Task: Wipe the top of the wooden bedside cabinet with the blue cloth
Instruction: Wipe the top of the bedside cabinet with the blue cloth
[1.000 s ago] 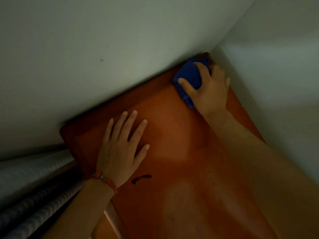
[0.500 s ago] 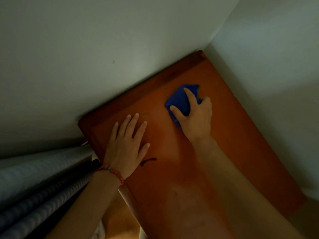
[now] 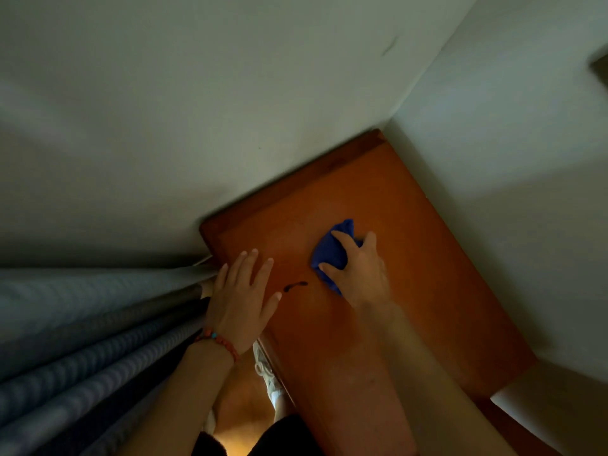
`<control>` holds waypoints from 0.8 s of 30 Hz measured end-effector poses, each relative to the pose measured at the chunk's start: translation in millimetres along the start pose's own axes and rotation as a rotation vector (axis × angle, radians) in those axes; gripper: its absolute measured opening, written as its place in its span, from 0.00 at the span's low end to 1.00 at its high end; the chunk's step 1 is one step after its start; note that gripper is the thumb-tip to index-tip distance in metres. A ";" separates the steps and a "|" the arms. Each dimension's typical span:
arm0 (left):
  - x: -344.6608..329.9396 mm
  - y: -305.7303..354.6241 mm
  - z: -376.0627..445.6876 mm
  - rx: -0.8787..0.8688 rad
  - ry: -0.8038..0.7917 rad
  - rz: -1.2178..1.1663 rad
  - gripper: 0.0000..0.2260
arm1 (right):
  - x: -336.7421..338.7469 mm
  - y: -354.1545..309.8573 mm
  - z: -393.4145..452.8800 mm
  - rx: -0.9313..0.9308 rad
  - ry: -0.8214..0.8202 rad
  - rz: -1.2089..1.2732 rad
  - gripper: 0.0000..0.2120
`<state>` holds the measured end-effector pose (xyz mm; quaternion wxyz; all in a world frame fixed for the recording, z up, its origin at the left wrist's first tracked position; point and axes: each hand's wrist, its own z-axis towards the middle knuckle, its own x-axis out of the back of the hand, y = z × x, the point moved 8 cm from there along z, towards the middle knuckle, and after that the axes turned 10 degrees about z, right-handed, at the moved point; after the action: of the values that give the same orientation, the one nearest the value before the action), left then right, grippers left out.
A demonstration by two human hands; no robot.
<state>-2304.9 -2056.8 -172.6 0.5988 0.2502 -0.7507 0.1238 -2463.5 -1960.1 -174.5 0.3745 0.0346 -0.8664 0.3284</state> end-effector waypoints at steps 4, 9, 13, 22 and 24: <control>24.5 6.6 -27.3 0.034 0.001 -0.027 0.25 | 11.9 -16.9 -35.6 0.052 -0.046 -0.112 0.29; 50.7 17.2 -73.3 0.096 0.004 -0.013 0.22 | 24.0 -37.1 -85.5 0.097 -0.095 -0.132 0.28; 73.1 28.5 -115.2 0.132 0.013 -0.017 0.23 | 23.9 -50.3 -130.3 0.124 -0.142 -0.136 0.28; 111.9 30.9 -208.7 0.211 0.125 -0.090 0.23 | 17.2 -80.9 -213.3 0.271 -0.232 -0.254 0.29; 118.0 28.0 -228.1 0.212 0.169 -0.095 0.23 | 13.7 -90.8 -227.8 0.318 -0.244 -0.293 0.28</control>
<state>-2147.2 -1949.2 1.4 0.6353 0.3359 -0.6676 0.1944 -2302.8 -1893.0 -1.3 0.3005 0.2579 -0.8284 0.3962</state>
